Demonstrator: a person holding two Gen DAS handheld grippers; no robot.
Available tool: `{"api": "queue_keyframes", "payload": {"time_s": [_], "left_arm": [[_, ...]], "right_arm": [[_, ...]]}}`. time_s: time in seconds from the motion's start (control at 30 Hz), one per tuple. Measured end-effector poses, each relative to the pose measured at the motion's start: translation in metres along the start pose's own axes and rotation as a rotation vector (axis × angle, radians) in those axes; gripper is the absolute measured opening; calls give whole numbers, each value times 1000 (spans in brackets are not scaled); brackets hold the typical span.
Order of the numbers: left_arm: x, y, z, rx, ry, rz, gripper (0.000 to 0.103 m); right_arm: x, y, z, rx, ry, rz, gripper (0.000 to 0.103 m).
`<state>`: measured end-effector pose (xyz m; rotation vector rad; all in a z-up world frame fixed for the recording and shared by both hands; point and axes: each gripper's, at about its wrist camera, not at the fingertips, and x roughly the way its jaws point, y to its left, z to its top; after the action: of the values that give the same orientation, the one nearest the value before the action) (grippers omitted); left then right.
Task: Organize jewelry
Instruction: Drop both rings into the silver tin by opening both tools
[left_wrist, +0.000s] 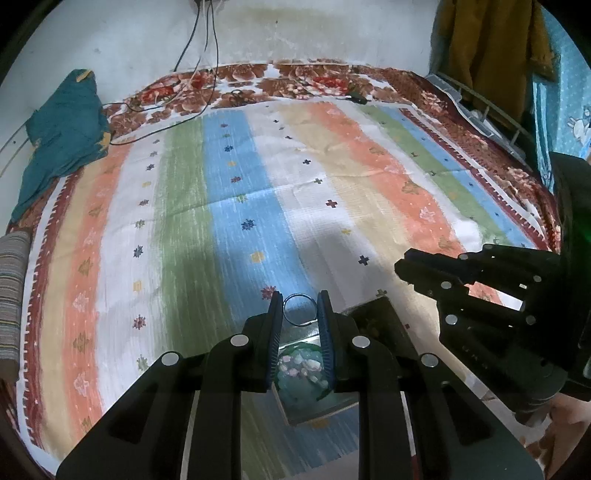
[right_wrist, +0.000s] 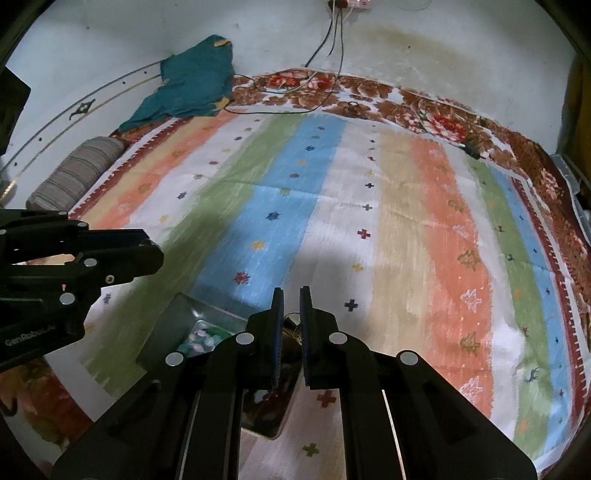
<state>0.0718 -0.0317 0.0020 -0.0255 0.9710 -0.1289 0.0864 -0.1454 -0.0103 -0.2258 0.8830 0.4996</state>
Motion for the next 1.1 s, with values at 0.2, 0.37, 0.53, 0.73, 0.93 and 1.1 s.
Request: {"api": "queue_keyframes", "payload": {"time_s": [0.2, 0.37, 0.53, 0.73, 0.93, 1.1], "left_arm": [[-7, -5, -8, 9, -10, -5, 19], [-2, -8, -11, 9, 23, -11, 19], [-3, -3, -11, -15, 20, 3, 33], [-7, 0, -18, -38, 18, 1, 41], [-13, 5, -29, -47, 8, 33, 46], [-18, 4, -37, -45, 3, 26, 61]], "right_arm": [[-6, 6, -7, 13, -1, 39, 10], [-2, 5, -12, 40, 26, 73, 10], [-4, -1, -15, 54, 28, 44, 36], [-10, -9, -23, 74, 21, 39, 38], [-20, -17, -35, 100, -4, 21, 43], [-32, -21, -44, 109, -35, 19, 51]]}}
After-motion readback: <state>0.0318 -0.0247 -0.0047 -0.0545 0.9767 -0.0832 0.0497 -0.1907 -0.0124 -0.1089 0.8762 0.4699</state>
